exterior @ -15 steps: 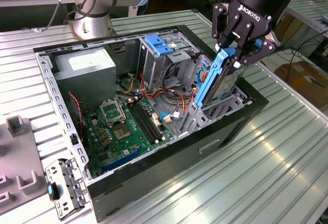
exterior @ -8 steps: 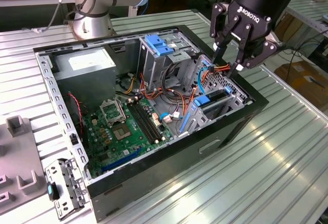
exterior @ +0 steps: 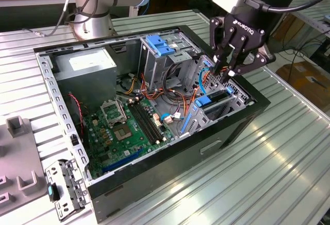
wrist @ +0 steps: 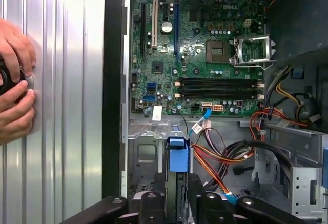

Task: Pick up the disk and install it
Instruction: 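Insert the disk into the insertion slot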

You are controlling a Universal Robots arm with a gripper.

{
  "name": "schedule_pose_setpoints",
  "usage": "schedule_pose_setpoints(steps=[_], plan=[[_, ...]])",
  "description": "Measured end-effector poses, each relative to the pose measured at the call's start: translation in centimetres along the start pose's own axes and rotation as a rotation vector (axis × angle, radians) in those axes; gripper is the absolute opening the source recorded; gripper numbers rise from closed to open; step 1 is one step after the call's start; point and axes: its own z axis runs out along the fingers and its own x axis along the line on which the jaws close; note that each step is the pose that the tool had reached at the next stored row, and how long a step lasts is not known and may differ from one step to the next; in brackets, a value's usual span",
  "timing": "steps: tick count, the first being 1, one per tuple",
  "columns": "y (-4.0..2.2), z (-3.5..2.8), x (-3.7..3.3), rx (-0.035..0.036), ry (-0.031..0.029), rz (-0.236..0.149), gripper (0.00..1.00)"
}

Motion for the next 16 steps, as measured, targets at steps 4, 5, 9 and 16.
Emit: schedule_pose_setpoints(steps=[4,5,9,16], plan=[[-0.10,0.78,-0.01,0.0000,0.0000,0.002,0.18],[-0.20,0.97,-0.02,-0.0001,-0.0001,0.005,0.12],[-0.37,2.08,-0.04,-0.0003,0.0000,0.010,0.11],[-0.38,3.64,-0.10,-0.0003,0.0001,0.010,0.11]])
